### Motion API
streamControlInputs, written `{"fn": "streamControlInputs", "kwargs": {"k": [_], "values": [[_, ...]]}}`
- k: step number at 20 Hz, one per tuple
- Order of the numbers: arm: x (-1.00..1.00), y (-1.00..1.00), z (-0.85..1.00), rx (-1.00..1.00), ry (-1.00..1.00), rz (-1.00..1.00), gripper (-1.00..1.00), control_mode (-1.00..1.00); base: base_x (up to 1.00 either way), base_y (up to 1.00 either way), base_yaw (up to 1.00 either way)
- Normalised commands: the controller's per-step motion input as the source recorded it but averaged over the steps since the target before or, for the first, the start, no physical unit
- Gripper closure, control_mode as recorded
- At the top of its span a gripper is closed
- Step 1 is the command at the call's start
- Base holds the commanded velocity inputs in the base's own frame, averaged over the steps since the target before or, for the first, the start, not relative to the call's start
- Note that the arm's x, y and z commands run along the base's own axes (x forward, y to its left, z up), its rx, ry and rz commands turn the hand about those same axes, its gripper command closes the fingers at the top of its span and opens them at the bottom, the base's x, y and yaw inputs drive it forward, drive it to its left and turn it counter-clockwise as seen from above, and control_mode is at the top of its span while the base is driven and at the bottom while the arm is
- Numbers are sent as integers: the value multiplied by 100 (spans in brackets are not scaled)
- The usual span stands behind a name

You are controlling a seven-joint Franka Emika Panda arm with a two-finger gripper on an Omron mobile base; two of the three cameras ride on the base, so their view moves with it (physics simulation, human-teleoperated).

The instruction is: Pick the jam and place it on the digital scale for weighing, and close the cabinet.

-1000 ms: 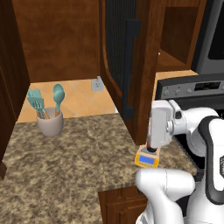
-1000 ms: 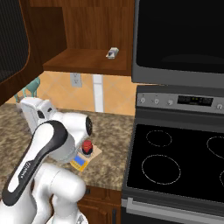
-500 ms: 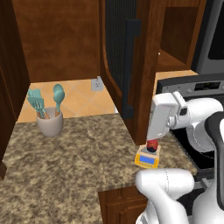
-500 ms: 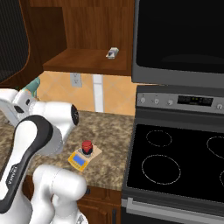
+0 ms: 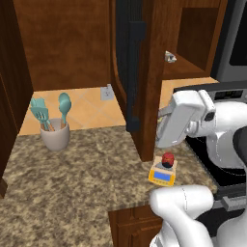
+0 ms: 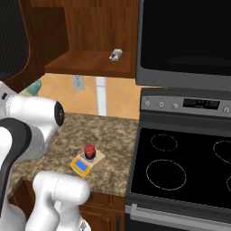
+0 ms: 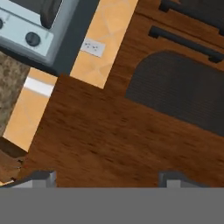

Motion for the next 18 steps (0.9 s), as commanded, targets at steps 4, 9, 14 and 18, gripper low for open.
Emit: {"fn": "streamControlInputs", "kwargs": {"k": [4, 9, 14, 18], "values": [[-100, 8, 0, 38, -3, -14, -100, -100, 0, 0, 0], [-100, 35, 0, 28, -1, -19, -100, -100, 0, 0, 0], [-100, 17, -1, 40, 15, -14, -100, -100, 0, 0, 0], [-83, 69, -64, 21, 28, -21, -100, -100, 0, 0, 0]]}}
